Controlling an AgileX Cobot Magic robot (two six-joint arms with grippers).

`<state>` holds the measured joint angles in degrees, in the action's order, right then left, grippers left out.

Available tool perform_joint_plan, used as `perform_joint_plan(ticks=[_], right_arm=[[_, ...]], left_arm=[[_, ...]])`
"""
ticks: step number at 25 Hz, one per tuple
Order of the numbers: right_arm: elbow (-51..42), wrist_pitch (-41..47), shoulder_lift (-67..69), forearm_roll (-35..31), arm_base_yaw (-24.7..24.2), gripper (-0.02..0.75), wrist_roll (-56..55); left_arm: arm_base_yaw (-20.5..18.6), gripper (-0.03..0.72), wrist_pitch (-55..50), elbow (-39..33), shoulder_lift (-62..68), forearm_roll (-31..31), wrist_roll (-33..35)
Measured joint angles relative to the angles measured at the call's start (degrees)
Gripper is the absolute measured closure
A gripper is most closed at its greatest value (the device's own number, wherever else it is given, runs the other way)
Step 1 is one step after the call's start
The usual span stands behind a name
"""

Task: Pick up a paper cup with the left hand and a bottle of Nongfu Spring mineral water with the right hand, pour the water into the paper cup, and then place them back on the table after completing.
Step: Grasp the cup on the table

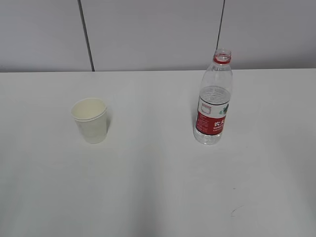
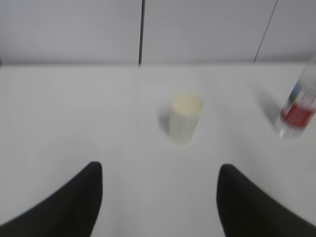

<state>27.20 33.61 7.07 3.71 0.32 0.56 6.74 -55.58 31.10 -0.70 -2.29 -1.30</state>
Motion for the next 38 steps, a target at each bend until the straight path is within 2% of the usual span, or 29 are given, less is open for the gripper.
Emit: perform_joint_plan(ticks=[3,6,9,13,19,25,30,38], right_arm=[[-0.1,-3.63,4.21,0.97,0.0,0.237,0.0],[-0.12,-6.46,8.94,1.23,0.0,0.237,0.0],[-0.12,-9.28,13.92,1.44,0.0,0.239,0.0],[-0.12,-13.62,20.72,1.44,0.0,0.239,0.0],[-0.22,-22.71,29.21,1.55,0.0,0.239,0.0],[-1.18,-30.27,37.13,1.64,0.0,0.239,0.0],[-5.96,-41.97,42.04,1.54,0.0,0.239,-1.46],[-11.51,-57.31,48.29,1.54,0.0,0.241,-3.44]], left_arm=[[0.0,0.24,12.0,0.24,1.37,-4.32,0.0],[0.0,0.241,17.59,0.26,6.21,-5.57,1.3],[0.0,0.241,19.15,0.26,12.82,-5.73,8.02],[0.0,0.241,28.65,-0.75,20.23,-5.75,13.66],[2.33,0.241,42.98,-5.74,25.92,-7.3,14.56],[5.89,0.241,58.2,-16.16,28.34,-10.16,14.56],[6.26,0.241,63.19,-20.5,30.03,-10.69,14.56],[6.47,0.251,68.31,-21.05,38.09,-10.75,14.56]])
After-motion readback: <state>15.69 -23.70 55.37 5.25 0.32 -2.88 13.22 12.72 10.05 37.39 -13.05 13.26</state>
